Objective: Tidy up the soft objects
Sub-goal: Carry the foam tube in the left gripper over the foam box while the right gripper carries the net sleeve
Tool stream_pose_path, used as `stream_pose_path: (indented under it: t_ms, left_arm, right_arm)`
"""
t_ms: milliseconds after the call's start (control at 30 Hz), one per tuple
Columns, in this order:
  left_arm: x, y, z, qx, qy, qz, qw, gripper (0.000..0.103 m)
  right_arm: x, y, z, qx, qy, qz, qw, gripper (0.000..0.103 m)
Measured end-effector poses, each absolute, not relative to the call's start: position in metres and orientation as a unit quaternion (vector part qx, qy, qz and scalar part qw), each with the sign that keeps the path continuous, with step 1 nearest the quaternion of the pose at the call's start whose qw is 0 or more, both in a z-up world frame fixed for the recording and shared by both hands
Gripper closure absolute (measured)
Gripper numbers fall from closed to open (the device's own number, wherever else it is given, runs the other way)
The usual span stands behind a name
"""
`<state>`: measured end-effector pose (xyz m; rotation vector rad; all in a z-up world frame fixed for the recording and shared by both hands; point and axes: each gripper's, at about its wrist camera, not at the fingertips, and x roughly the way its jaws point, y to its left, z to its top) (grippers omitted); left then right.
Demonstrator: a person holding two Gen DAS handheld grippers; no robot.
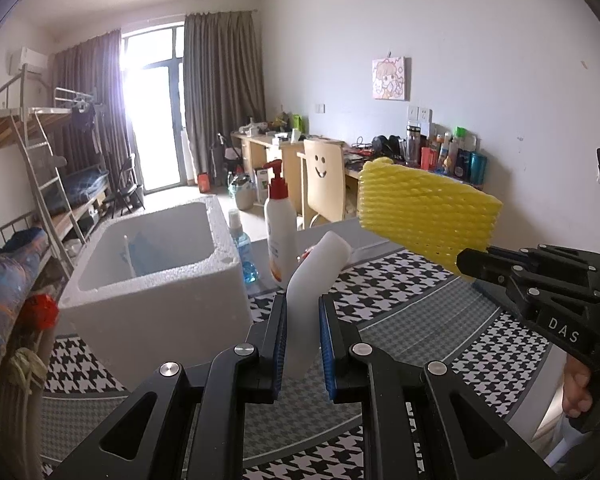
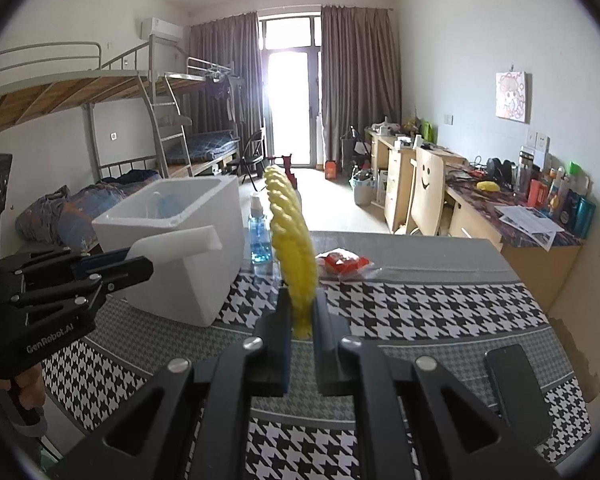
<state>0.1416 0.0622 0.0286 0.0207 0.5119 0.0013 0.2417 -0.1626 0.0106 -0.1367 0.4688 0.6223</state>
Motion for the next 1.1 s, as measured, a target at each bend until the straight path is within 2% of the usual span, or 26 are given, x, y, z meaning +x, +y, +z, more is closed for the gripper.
stream_pose_path:
  t_ms: [1100]
  left_arm:
    - [0.142, 0.075, 0.072, 0.014, 0.198, 0.015, 0.98, 0.086]
  right_arm:
    - [0.251, -0.153, 0.05, -0.055, 0.196, 0.317, 0.926, 0.091]
